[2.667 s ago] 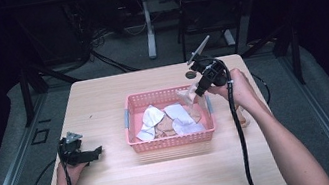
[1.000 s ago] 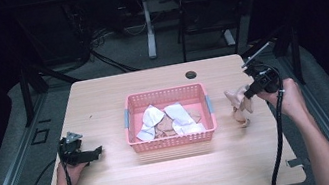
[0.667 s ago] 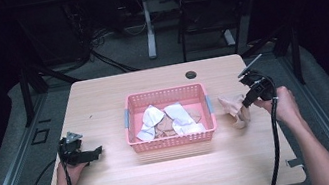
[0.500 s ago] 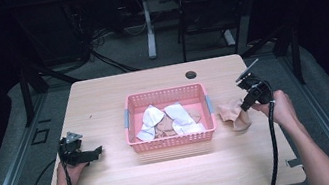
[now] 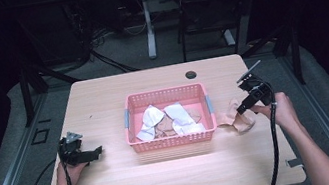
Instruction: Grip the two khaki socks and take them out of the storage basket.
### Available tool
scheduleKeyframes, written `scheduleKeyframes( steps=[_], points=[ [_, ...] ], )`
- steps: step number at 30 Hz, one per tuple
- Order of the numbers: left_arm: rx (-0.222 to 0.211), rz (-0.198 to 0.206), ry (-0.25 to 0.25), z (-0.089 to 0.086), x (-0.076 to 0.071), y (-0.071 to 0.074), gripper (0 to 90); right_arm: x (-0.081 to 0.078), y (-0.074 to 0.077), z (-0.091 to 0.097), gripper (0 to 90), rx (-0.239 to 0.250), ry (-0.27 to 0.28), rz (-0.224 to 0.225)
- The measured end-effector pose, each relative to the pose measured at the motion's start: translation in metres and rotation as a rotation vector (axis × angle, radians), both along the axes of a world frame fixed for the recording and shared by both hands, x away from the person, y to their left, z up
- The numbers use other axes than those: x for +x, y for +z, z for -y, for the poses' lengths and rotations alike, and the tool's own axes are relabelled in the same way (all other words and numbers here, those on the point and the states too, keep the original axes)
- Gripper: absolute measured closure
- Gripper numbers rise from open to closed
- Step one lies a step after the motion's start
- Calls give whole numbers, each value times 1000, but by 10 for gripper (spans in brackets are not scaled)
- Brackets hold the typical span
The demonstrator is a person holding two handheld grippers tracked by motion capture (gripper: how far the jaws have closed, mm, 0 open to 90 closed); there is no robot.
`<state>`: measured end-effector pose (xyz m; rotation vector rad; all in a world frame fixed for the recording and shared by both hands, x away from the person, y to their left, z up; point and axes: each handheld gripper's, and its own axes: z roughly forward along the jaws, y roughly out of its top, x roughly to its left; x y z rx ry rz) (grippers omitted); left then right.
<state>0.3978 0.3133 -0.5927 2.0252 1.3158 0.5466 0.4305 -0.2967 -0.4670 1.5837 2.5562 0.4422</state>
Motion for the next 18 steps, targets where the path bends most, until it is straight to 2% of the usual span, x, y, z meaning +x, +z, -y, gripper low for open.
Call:
scheduleKeyframes(
  steps=[4,7,8,11,14,18],
  points=[
    [0,0,0,0,0,0,4,-9,6,6,265,38,9,12],
    [0,0,0,0,0,0,4,-17,9,12,144,84,13,27],
    [1,0,0,0,0,0,4,-21,11,14,139,95,14,34],
    [0,0,0,0,0,0,4,-30,10,19,85,90,5,58],
    [0,0,0,0,0,0,4,-38,3,25,1,69,6,32],
    [0,0,0,0,0,0,4,-47,-12,34,0,60,-20,14]
  ],
)
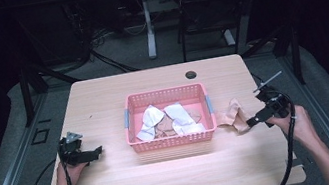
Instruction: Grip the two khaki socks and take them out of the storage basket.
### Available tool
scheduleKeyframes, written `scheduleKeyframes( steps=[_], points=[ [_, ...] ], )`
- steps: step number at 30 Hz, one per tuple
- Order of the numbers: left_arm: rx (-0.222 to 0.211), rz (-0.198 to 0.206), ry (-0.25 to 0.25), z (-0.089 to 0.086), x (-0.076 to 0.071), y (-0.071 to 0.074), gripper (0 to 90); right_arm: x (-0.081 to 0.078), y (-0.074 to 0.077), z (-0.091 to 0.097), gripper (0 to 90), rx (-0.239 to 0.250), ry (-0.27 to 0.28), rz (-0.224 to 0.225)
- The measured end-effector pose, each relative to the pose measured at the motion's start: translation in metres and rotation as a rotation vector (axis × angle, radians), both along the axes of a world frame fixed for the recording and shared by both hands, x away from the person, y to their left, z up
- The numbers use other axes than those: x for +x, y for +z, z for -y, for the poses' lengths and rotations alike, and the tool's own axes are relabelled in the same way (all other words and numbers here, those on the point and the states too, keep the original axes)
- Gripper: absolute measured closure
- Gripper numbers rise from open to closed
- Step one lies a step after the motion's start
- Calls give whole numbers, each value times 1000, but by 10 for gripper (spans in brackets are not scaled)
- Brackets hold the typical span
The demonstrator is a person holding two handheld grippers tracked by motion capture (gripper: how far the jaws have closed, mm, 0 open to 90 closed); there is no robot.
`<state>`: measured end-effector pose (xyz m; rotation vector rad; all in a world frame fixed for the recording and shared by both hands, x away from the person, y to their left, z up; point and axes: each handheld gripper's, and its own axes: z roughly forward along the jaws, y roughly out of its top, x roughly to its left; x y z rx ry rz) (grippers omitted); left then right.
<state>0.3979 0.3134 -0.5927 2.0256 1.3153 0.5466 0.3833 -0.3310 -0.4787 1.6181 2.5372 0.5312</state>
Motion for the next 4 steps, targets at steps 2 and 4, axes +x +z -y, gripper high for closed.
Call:
scheduleKeyframes(
  steps=[2,4],
  points=[
    [0,0,-1,0,0,0,4,-3,-9,6,0,-24,-6,-22],
    [1,0,-1,0,0,0,4,-4,-19,11,0,-28,-16,-39]
  ],
)
